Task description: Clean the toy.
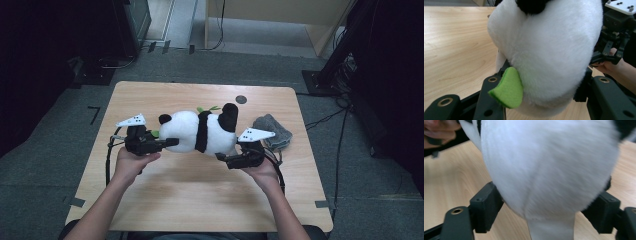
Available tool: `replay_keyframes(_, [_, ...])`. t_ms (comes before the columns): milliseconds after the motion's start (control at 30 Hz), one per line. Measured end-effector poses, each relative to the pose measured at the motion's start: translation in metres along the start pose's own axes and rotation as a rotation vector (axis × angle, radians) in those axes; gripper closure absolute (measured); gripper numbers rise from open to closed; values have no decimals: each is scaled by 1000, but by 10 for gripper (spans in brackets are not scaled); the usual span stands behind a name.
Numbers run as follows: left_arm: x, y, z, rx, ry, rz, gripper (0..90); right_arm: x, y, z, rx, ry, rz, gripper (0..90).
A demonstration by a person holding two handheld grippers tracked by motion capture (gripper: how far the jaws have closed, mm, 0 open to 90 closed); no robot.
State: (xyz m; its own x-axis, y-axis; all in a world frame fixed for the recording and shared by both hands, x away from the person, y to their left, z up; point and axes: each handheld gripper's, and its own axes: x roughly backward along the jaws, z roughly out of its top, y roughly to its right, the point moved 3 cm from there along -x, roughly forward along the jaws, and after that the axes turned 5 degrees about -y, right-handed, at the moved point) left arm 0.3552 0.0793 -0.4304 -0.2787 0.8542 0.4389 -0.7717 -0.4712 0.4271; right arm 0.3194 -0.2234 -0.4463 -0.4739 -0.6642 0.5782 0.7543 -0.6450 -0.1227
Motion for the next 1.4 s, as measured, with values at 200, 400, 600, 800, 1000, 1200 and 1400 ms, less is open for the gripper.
replay_keyframes(200, [-7, 1, -3, -9, 0, 15, 403, 2, 3, -1, -53, -11, 1, 410])
replay_keyframes(400, [-11, -3, -6, -88, -4, 32, 216, 4, 11, 1, -137, -14, 51, 429])
replay_keyframes(600, [-17, 2, -14, -247, -74, 115, 189, 7, 13, 2, -195, -13, 72, 427])
replay_keyframes(800, [-22, 3, -19, -263, -93, 141, 201, 11, 18, 3, -239, 15, 107, 417])
replay_keyframes(1000, [-21, 2, -18, -216, -85, 141, 348, 12, 16, 3, -213, 12, 84, 351])
replay_keyframes(1200, [-19, 4, -16, -186, -79, 150, 456, 10, 16, 2, -197, 21, 65, 318])
replay_keyframes(1400, [-16, 4, -14, -156, -74, 138, 537, 5, 17, -2, -141, 46, 59, 270])
